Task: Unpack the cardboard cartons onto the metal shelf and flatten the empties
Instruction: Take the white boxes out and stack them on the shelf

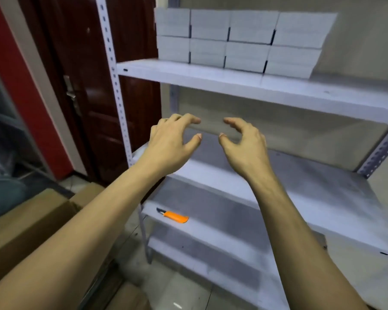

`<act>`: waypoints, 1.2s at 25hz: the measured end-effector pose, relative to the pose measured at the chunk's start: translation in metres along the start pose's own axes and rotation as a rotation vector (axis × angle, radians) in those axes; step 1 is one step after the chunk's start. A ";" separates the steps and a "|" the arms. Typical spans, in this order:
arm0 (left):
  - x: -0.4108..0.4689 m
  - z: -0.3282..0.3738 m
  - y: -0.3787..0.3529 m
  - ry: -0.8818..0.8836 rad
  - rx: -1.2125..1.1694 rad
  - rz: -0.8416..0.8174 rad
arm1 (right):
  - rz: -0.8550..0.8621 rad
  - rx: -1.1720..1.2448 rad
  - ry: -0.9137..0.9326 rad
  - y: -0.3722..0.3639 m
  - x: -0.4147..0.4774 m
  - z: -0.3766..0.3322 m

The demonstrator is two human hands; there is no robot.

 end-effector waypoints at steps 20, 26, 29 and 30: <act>-0.184 -0.206 0.051 0.370 -0.011 0.018 | -0.307 0.187 -0.060 -0.210 -0.114 -0.062; -0.226 -0.260 0.058 0.485 -0.021 0.026 | -0.433 0.219 -0.084 -0.278 -0.140 -0.079; -0.241 -0.289 0.059 0.559 -0.025 0.027 | -0.493 0.221 -0.094 -0.306 -0.145 -0.084; -0.245 -0.297 0.059 0.579 -0.027 0.032 | -0.511 0.222 -0.092 -0.317 -0.145 -0.084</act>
Point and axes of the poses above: each hand's wrist, its own x-axis towards the middle knuckle, its own y-axis out of the back of the hand, z = x × y, the point moved 9 cm from there along x, towards the middle knuckle, and after that the axes turned 1 degree about x, right-handed, at the moved point
